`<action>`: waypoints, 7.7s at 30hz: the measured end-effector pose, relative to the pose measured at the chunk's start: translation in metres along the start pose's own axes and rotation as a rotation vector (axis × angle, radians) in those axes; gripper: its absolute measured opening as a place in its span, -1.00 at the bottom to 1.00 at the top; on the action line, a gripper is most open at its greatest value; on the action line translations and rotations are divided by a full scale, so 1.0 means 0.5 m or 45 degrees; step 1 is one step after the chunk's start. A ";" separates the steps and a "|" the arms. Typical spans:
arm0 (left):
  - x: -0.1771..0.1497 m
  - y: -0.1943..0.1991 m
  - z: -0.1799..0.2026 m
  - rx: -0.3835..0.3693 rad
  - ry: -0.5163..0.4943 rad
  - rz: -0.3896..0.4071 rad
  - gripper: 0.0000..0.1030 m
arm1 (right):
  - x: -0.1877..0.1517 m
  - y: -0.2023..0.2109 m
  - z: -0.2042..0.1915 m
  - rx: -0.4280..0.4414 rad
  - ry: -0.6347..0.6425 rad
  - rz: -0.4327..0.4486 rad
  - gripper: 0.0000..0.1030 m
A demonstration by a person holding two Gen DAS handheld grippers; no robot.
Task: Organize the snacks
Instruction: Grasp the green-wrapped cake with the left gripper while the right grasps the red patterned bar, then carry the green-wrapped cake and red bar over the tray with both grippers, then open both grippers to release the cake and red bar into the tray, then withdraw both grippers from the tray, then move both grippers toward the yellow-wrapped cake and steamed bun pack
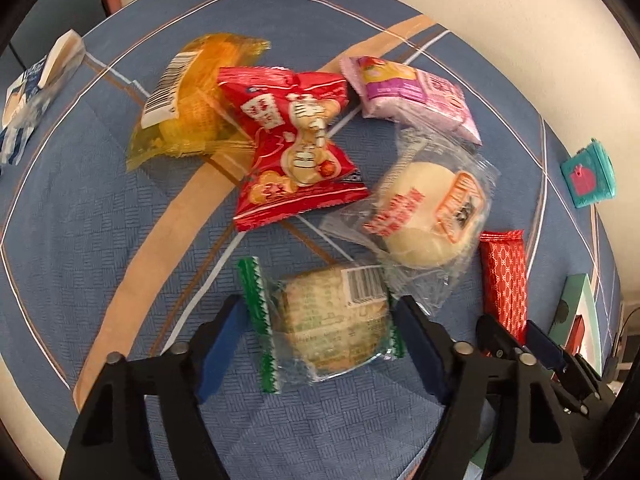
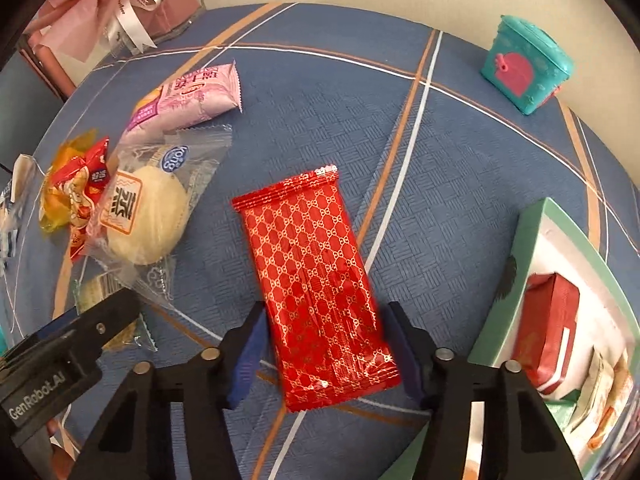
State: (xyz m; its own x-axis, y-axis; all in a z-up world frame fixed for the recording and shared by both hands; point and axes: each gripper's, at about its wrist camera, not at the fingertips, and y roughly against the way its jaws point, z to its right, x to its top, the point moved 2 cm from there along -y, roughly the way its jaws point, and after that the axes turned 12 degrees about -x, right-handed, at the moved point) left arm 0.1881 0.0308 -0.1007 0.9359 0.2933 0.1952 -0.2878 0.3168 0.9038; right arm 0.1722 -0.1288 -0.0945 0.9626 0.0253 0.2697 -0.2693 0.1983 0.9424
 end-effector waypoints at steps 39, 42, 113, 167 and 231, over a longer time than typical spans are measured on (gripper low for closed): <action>-0.107 0.140 0.069 -0.089 -0.089 0.181 -0.01 | -0.140 0.180 0.081 0.211 -0.278 0.172 -0.09; -0.105 0.168 0.077 -0.081 -0.096 0.226 -0.01 | -0.138 0.203 0.095 0.224 -0.299 0.207 -0.09; -0.327 0.038 0.489 -0.191 -0.663 -0.026 0.08 | -0.255 0.116 0.529 0.027 -0.880 -0.021 -0.03; -0.210 0.107 0.317 -0.060 -0.411 0.112 0.42 | -0.255 0.145 0.411 -0.110 -0.660 -0.034 0.63; -0.048 0.181 0.065 -0.056 -0.214 0.248 0.97 | -0.115 0.175 0.162 0.060 -0.512 0.231 1.00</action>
State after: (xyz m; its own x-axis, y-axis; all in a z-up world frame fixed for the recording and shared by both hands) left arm 0.1462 0.0234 -0.0111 0.8815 0.2000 0.4277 -0.4710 0.3092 0.8262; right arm 0.0907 -0.1924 -0.0117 0.8142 -0.3296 0.4780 -0.4426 0.1806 0.8784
